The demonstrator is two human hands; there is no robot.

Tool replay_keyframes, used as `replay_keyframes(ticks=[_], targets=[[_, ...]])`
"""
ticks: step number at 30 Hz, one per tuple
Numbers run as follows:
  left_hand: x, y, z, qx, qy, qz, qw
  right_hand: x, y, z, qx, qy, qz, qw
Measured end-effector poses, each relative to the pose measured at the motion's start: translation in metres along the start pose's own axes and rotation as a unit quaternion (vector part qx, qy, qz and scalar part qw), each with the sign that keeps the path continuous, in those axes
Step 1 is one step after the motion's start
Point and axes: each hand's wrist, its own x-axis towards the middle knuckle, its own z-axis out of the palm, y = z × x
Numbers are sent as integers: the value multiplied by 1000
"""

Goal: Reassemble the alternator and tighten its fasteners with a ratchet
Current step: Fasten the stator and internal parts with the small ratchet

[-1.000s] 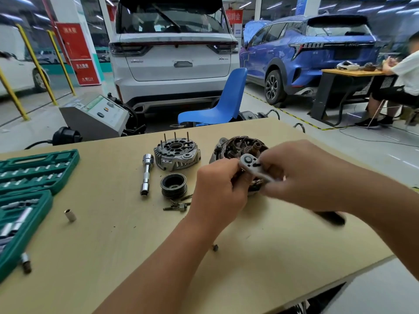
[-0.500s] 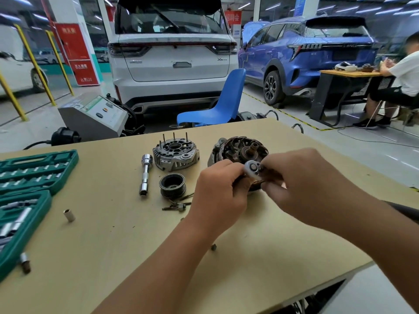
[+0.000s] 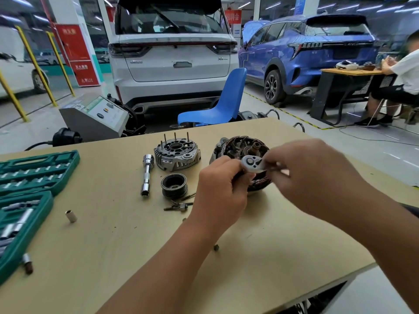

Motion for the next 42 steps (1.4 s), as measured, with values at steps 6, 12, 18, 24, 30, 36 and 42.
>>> replay_keyframes(ticks=[6, 12, 18, 24, 30, 36, 42], targets=[[1, 1, 4, -1, 16, -10, 1000, -5, -9, -2, 24, -90, 14, 996], [3, -3, 0, -18, -5, -6, 1000, 4, -6, -10, -44, -17, 46, 998], [4, -8, -3, -83, -49, -20, 995, 8, -12, -11, -22, -26, 46, 998], [3, -7, -2, -59, -33, -5, 998, 10, -16, -16, 116, -140, -26, 983], [4, -8, -3, -43, -36, 6, 998, 9, -12, -11, -11, -83, -16, 996], [3, -6, -4, -42, -41, -8, 998, 9, -6, -19, -43, -41, 23, 998], [2, -9, -3, -63, -29, -14, 997, 5, -7, -18, 29, -112, 6, 993]])
